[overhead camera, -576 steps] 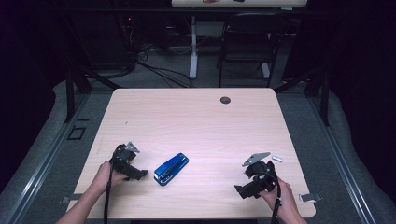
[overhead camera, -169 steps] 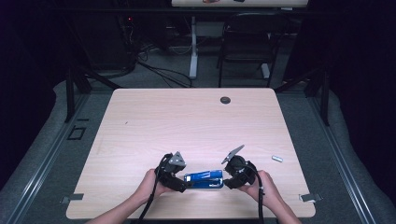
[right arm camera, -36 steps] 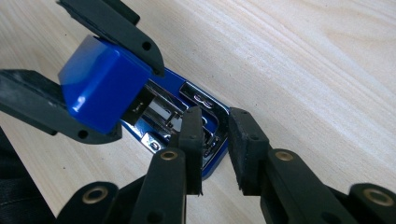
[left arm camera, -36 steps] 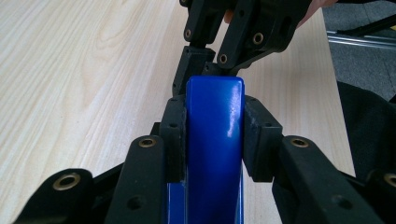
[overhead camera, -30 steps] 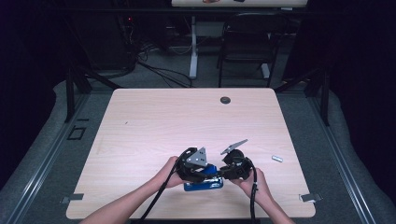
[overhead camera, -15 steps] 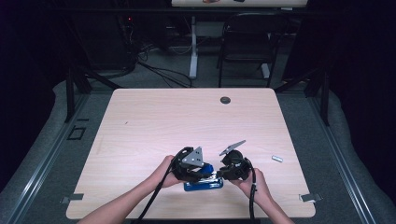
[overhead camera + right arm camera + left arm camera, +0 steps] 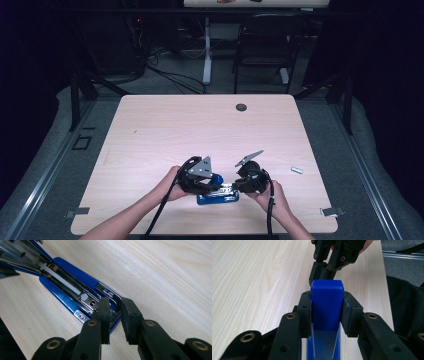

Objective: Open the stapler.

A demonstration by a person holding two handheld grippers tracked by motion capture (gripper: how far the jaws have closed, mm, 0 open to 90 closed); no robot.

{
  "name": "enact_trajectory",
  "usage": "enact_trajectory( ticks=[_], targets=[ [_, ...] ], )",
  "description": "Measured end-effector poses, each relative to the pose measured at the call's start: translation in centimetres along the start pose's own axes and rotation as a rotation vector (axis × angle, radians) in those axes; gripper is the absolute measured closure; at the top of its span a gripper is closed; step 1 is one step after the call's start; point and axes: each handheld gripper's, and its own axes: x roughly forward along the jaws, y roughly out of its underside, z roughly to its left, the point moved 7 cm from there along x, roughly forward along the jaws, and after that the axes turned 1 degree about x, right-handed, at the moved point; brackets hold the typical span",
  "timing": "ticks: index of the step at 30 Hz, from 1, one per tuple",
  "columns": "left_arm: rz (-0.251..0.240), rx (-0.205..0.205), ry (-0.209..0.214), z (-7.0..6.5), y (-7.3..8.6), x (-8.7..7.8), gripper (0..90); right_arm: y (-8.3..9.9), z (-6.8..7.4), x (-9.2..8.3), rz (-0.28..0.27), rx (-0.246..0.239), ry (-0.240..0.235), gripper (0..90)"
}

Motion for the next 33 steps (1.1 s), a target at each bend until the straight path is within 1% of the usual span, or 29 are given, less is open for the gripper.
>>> enact_trajectory(
  ticks=[2, 5, 6, 7, 9, 10, 12, 14, 20, 23, 24, 27, 29, 31, 32, 33],
  targets=[
    [0.002, 0.000, 0.000, 0.0, 0.1, -0.2, 65.9, 0.0, 0.0, 0.0, -0.002, 0.003, -0.001, 78.5],
    [0.004, -0.013, -0.007, 0.0, 0.2, -0.6, 65.8, 0.0, 0.0, 0.0, -0.004, 0.006, 0.001, 78.7],
    [0.011, -0.009, -0.007, 0.0, 0.3, -0.8, 65.8, 0.0, 0.0, 0.0, -0.005, 0.007, 0.001, 78.7],
    [0.005, -0.014, -0.010, -0.1, 0.4, -0.8, 65.8, 0.0, 0.1, 0.0, -0.005, 0.007, 0.001, 78.8],
    [0.008, -0.017, -0.010, 0.0, 0.5, -1.1, 65.7, 0.0, 0.1, 0.0, -0.004, 0.013, -0.007, 79.2],
    [0.008, -0.019, -0.010, 0.0, 0.6, -1.2, 65.7, 0.0, 0.1, 0.0, -0.005, 0.013, 0.000, 79.5],
    [0.005, -0.025, -0.010, 0.0, 0.7, -1.3, 65.7, 0.1, 0.1, 0.1, 0.002, 0.014, 0.007, 79.8],
    [0.001, -0.034, -0.009, 0.0, 0.8, -1.5, 65.7, 0.1, 0.1, 0.3, -0.001, 0.003, 0.014, 79.9],
    [-0.014, -0.052, -0.014, -0.1, 1.3, -2.1, 65.7, 0.1, 0.1, 0.3, -0.003, -0.001, 0.017, 80.2],
    [-0.014, -0.050, -0.016, -0.1, 1.4, -2.1, 65.7, 0.1, 0.1, 0.3, -0.003, -0.002, 0.018, 80.3],
    [-0.007, -0.045, -0.017, -0.1, 1.4, -2.2, 65.7, 0.1, 0.1, 0.3, -0.004, -0.001, 0.018, 80.3],
    [-0.005, -0.046, -0.017, -0.2, 1.4, -2.2, 65.7, 0.1, 0.2, 0.3, -0.002, 0.000, 0.015, 80.3],
    [0.008, -0.041, -0.013, -0.2, 1.4, -2.3, 65.9, 0.1, 0.2, 0.2, 0.001, -0.003, 0.018, 80.6],
    [0.005, -0.047, -0.013, -0.2, 1.6, -2.5, 65.8, 0.1, 0.3, 0.3, -0.003, 0.000, 0.019, 81.6],
    [0.007, -0.049, -0.011, -0.2, 1.8, -2.7, 65.8, 0.0, 0.4, 0.3, -0.017, 0.010, 0.021, 81.7],
    [0.012, -0.053, -0.008, -0.2, 1.9, -2.9, 65.8, 0.1, 0.4, 0.3, -0.009, 0.002, 0.027, 81.9]
  ],
)
